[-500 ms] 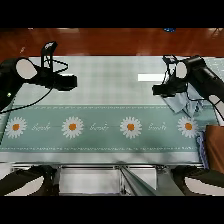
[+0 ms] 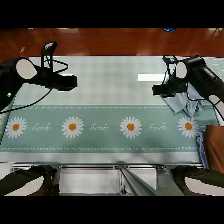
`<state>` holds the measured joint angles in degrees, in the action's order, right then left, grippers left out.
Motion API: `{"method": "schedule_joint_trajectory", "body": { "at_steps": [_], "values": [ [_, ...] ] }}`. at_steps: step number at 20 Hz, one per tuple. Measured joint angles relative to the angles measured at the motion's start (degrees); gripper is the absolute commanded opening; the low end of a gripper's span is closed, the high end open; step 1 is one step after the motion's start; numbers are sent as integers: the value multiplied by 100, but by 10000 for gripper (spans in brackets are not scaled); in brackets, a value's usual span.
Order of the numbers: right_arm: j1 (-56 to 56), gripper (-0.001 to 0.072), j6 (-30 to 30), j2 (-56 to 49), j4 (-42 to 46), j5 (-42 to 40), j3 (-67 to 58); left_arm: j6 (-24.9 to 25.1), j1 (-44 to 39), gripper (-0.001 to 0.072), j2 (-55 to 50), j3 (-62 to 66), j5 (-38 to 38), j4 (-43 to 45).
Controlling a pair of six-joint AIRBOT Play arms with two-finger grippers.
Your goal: Fold the shirts.
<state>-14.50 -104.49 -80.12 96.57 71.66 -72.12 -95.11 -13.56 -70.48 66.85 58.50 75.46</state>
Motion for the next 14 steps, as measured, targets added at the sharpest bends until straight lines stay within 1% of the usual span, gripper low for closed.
{"method": "schedule_joint_trajectory", "body": {
  "at_steps": [7, 10, 11, 12, 13, 14],
  "values": [
    [0, 31, -2, 0, -4, -7, 0, 2, 0, 17, 0, 0, 0, 0],
    [0, 31, -2, 0, 4, -208, 0, 2, 7, 17, 0, 0, 0, 0],
    [0, 50, -2, 0, 11, -339, 2, 0, 13, 17, 0, 0, 0, 0],
    [0, 189, -2, 0, 33, -516, 0, 0, 20, 23, -13, 0, -9, 0],
    [0, 424, -13, -2, 85, -713, 2, 0, 24, 114, -35, 0, -31, 4],
    [0, 418, -15, -2, 175, -949, 2, 0, 24, 419, -66, 0, -79, 13]
  ]
}}
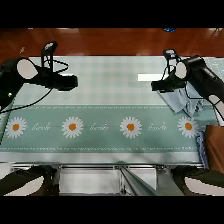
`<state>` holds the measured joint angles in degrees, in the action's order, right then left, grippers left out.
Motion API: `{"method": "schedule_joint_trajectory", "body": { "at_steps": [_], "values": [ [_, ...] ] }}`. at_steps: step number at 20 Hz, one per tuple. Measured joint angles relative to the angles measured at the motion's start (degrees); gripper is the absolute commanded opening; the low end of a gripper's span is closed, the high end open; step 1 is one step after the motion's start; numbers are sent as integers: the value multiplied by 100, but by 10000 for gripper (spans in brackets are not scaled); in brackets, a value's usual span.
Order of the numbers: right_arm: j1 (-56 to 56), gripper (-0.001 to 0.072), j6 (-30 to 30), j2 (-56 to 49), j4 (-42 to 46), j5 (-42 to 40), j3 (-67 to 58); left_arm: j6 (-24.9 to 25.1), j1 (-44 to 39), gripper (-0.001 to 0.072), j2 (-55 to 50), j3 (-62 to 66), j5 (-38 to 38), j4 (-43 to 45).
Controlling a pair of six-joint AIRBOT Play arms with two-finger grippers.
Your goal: Fold the shirts.
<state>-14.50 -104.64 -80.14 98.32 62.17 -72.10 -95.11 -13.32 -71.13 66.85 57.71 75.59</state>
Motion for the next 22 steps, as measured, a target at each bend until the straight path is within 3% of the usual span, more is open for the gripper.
{"method": "schedule_joint_trajectory", "body": {
  "at_steps": [1, 4, 9, 11, 15, 22],
  "values": [
    [2, 418, 2, 0, 151, -271, -4, 0, 7, 512, -55, 0, -20, 9],
    [197, 416, -146, -4, 1027, -811, -179, -39, 42, 511, -304, 0, 391, 256],
    [1626, 412, -437, -22, 1810, -793, -590, -129, 431, 511, -92, -293, 1565, 1204],
    [2356, 407, -398, -107, 1585, -680, -645, -195, 614, 511, 424, -575, 1620, 1368],
    [3383, 407, 313, -529, 214, -601, -691, -308, 796, 510, 1440, -1231, 1491, 1473],
    [3488, 407, 1019, -1550, -914, -450, -706, -446, 859, 510, 1740, -1661, 1237, 894]
  ]
}}
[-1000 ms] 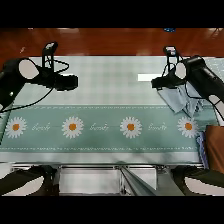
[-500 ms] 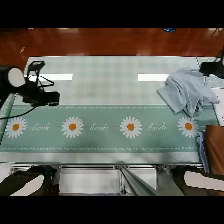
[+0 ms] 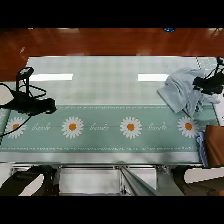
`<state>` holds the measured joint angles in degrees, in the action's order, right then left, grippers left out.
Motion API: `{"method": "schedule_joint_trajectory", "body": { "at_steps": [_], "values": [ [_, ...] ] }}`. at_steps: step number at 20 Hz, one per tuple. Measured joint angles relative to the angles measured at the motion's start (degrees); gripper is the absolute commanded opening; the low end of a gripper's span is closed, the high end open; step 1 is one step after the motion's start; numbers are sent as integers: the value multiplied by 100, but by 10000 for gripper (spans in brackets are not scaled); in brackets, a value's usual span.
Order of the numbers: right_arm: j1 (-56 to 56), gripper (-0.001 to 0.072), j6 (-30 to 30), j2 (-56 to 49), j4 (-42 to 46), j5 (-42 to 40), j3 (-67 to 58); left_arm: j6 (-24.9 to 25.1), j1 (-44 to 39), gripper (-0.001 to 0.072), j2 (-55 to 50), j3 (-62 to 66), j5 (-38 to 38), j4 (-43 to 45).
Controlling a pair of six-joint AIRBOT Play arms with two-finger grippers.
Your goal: Fold the shirts.
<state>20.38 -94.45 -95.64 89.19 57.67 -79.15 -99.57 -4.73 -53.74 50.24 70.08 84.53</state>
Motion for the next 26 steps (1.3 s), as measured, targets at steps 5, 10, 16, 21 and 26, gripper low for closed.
{"method": "schedule_joint_trajectory", "body": {
  "at_steps": [5, 10, 16, 21, 26],
  "values": [
    [-271, 32, 157, -361, -160, 31, -15, -133, 0, 510, -282, -79, -271, -247],
    [-496, 32, 566, 116, -400, 35, -461, -114, 13, 509, -496, -72, -269, -376],
    [-750, 32, 841, 1276, -811, 348, -1873, 337, 236, 509, -529, 297, -654, -302],
    [-1681, 31, 1005, 2059, -914, 592, -3139, 820, 345, 509, -542, 472, -649, -273],
    [-2942, 31, 1069, 2555, -927, 745, -3805, 931, 472, 509, -505, 511, -415, -20]
  ]
}}
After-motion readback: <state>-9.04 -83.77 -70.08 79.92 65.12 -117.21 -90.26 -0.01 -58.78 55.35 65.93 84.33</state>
